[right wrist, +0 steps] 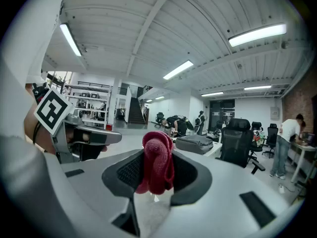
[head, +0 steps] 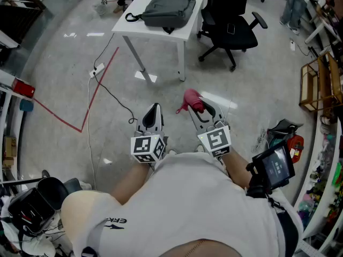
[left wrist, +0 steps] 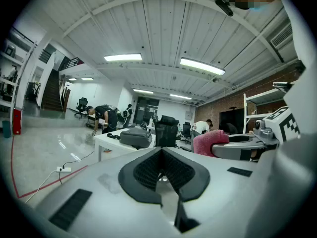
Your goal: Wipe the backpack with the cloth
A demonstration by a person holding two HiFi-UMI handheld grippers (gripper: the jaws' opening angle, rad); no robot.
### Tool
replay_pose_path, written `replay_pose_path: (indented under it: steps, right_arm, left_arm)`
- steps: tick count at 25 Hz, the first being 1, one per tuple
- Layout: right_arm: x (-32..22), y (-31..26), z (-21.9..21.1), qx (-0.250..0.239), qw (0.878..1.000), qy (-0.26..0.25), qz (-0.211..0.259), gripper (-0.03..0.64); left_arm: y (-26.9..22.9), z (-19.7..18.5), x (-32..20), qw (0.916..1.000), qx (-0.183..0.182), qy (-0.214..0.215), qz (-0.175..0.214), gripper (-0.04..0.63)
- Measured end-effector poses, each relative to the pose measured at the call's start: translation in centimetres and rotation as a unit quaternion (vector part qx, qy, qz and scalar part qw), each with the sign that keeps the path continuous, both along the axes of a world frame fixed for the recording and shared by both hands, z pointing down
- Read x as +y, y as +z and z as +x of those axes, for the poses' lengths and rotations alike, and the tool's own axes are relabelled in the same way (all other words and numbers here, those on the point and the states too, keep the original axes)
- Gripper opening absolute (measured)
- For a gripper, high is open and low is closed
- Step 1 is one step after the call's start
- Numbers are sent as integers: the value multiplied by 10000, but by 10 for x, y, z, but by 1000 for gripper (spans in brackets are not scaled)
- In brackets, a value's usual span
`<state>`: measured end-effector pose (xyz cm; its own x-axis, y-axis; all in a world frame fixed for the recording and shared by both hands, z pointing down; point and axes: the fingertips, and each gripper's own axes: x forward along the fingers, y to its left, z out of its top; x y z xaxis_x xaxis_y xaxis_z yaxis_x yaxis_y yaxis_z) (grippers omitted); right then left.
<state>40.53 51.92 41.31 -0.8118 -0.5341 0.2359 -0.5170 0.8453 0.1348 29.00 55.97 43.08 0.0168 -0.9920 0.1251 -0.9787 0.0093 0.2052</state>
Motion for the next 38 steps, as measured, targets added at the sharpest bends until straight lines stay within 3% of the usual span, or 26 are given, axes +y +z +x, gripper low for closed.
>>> replay_pose_path:
  steps: [18,38]
  right_arm:
    - [4,-12,-16,-115,9999,-2,-51,133]
    - [14,-6,-74,54,9998,169,25,133]
  left_arm:
    - [-8,-16,6,10000,47,-41,2,3]
    - [6,-75,20,9999,145,82,-8,3]
